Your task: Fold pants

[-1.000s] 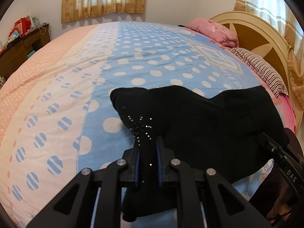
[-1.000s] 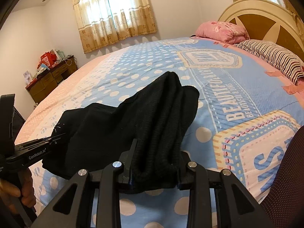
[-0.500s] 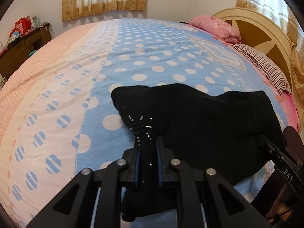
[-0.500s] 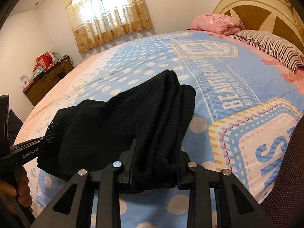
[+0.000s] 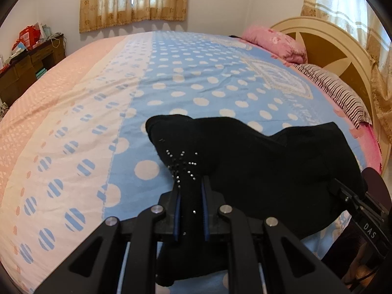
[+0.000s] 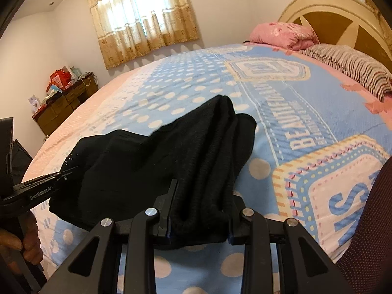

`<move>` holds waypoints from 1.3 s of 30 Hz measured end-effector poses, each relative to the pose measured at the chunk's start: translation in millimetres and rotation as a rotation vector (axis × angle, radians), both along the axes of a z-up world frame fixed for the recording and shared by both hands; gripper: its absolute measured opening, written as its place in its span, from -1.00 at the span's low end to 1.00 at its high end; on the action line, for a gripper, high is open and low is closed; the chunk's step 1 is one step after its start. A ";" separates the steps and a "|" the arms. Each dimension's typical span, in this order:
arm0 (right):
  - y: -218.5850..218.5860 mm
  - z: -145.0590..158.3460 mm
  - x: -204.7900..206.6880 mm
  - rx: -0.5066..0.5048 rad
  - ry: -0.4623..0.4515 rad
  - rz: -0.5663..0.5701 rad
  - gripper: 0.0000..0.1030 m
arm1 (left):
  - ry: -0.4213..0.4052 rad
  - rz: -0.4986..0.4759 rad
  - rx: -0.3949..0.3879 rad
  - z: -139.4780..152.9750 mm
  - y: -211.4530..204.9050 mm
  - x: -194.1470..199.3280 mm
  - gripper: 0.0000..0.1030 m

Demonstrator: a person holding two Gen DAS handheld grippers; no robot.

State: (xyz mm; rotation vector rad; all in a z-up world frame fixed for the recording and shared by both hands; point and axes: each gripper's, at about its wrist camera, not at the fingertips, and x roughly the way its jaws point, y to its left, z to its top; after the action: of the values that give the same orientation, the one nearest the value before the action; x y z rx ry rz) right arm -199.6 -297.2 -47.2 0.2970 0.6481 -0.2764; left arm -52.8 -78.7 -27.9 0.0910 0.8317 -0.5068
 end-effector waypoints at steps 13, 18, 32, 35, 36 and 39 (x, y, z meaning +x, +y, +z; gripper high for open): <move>28.2 25.7 11.0 -0.033 -0.043 0.067 -0.37 | -0.036 0.050 -0.024 19.1 24.6 5.8 -0.73; 40.3 32.9 24.7 -0.042 -0.055 0.104 -0.37 | -0.055 0.083 -0.019 23.6 36.7 11.4 -0.73; 98.0 42.8 75.4 -0.044 -0.082 0.257 -0.37 | -0.080 0.239 -0.013 29.5 97.2 33.1 -0.73; 108.8 45.0 83.8 -0.046 -0.090 0.284 -0.37 | -0.091 0.265 -0.010 31.5 106.2 35.3 -0.73; 112.0 45.8 86.1 -0.048 -0.093 0.292 -0.37 | -0.094 0.274 -0.009 32.1 109.3 36.3 -0.73; 121.3 47.3 92.1 -0.050 -0.100 0.313 -0.37 | -0.098 0.291 -0.008 32.0 117.4 39.1 -0.73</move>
State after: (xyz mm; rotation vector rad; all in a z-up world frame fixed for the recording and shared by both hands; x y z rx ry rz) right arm -107.5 -175.8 0.1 0.1572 0.5783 0.0226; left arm -13.6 38.7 4.1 -0.0126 0.7316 -0.2299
